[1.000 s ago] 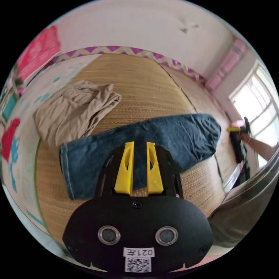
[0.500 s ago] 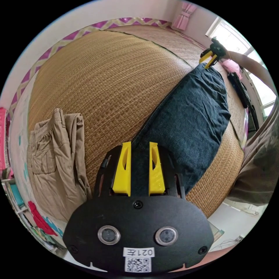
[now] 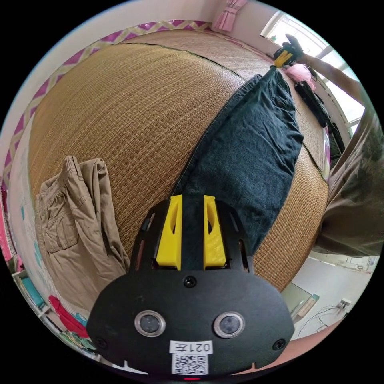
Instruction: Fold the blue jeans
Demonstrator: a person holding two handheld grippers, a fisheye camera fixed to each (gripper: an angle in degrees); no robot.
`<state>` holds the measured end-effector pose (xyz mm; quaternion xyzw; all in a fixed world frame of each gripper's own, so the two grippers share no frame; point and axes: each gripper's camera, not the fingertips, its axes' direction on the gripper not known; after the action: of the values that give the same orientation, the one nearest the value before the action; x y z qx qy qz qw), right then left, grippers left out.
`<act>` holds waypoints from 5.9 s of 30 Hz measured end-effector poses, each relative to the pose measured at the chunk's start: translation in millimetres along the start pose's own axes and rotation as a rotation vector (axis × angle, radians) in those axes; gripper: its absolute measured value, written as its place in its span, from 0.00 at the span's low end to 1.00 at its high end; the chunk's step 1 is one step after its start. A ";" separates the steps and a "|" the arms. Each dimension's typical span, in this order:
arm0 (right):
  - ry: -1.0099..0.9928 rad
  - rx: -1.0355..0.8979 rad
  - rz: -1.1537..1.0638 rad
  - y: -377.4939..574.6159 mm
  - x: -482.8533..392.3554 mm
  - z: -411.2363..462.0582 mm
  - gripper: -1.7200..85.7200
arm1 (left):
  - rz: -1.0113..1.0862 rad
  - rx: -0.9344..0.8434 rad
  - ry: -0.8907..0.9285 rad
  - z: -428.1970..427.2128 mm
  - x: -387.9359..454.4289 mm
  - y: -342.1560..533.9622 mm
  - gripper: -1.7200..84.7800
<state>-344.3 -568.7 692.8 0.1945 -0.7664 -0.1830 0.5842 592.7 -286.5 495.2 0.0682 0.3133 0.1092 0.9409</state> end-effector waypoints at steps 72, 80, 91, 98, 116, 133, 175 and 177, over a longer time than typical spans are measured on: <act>-0.198 0.492 1.489 407.2 -450.6 169.5 0.10 | -1.158 0.645 0.151 183.0 522.0 658.9 0.08; -0.445 0.815 1.821 533.1 -517.6 276.9 0.14 | -1.575 0.833 0.300 289.2 618.1 687.0 0.16; -0.626 0.885 1.726 560.8 -512.9 369.4 0.12 | -1.613 0.923 0.356 338.9 599.7 666.9 0.14; -0.639 0.803 1.727 577.2 -519.1 411.0 0.06 | -1.659 0.929 0.384 359.1 572.8 655.5 0.07; -0.698 0.872 1.457 523.7 -346.9 332.6 0.03 | -1.381 0.516 0.479 167.2 304.4 450.0 0.01; -0.624 0.755 1.327 514.1 -195.1 385.7 0.06 | -1.305 0.304 0.209 238.0 134.6 328.8 0.03; -0.769 0.729 1.243 403.6 -262.2 293.8 0.02 | -1.482 0.777 0.467 438.4 267.6 522.1 0.01; -0.750 0.700 1.254 391.4 -260.8 289.5 0.02 | -1.545 0.728 0.506 461.3 261.6 528.6 0.01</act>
<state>-594.2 -84.2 603.9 -0.1743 -0.8906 0.3760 0.1873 989.5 261.9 815.3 0.1064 0.4856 -0.6503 0.5745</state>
